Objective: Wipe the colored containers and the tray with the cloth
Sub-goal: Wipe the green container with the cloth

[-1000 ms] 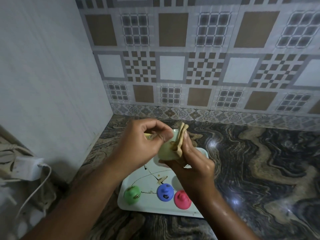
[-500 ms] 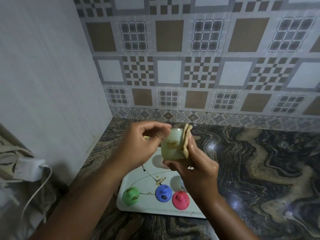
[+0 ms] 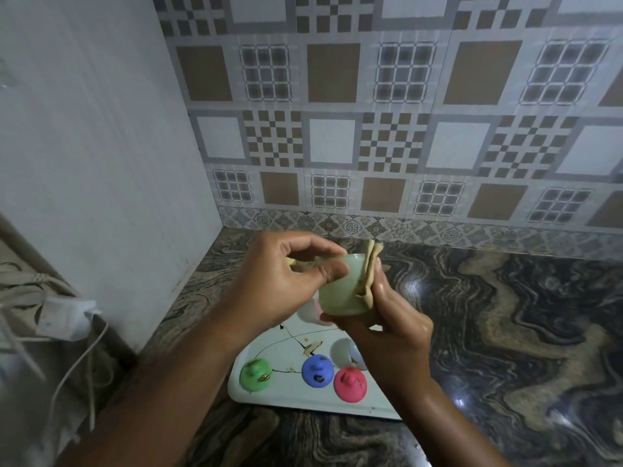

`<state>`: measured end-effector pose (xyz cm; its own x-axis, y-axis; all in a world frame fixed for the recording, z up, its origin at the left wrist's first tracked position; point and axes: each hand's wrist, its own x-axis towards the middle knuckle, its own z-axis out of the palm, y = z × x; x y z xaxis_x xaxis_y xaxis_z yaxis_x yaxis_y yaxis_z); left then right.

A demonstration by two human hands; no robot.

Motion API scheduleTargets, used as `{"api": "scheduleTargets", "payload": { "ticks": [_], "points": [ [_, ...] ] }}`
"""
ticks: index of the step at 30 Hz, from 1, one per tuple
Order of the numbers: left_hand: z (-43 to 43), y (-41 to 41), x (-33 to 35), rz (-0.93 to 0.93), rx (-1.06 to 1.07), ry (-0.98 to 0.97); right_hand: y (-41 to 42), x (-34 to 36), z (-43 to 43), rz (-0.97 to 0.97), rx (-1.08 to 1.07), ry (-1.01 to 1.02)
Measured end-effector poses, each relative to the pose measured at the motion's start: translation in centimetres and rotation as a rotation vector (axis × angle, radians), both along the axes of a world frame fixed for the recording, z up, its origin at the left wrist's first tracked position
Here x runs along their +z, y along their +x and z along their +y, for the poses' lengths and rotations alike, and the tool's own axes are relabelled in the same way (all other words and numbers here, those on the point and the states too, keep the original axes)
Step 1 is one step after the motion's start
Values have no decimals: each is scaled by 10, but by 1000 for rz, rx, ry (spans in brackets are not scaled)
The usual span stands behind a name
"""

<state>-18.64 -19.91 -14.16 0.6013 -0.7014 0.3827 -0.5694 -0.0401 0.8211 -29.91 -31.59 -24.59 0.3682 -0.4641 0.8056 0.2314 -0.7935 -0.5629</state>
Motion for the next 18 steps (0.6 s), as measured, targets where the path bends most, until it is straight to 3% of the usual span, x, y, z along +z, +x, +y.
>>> {"api": "scheduleTargets", "payload": {
  "ticks": [4, 6, 8, 10, 12, 15, 18],
  "points": [
    [0, 6, -8, 300, -79, -32, -3, 5, 7, -45, 164, 401],
    [-2, 9, -11, 355, -60, -28, -2, 5, 6, -37, 179, 314],
    [-3, 12, -10, 356, -39, -32, 1, 2, 3, 30, 42, 84],
    [-3, 14, -9, 247, -30, -15, 1, 0, -2, 60, -54, -122],
    [-4, 11, -9, 117, -15, 16, 0, 1, -4, 84, -54, -204],
    [-6, 5, -10, 43, -16, 20, -1, -2, -8, 89, -23, -207],
    [-8, 14, -13, 209, -59, -10, 1, 0, -9, 51, 19, 88]
  ]
}}
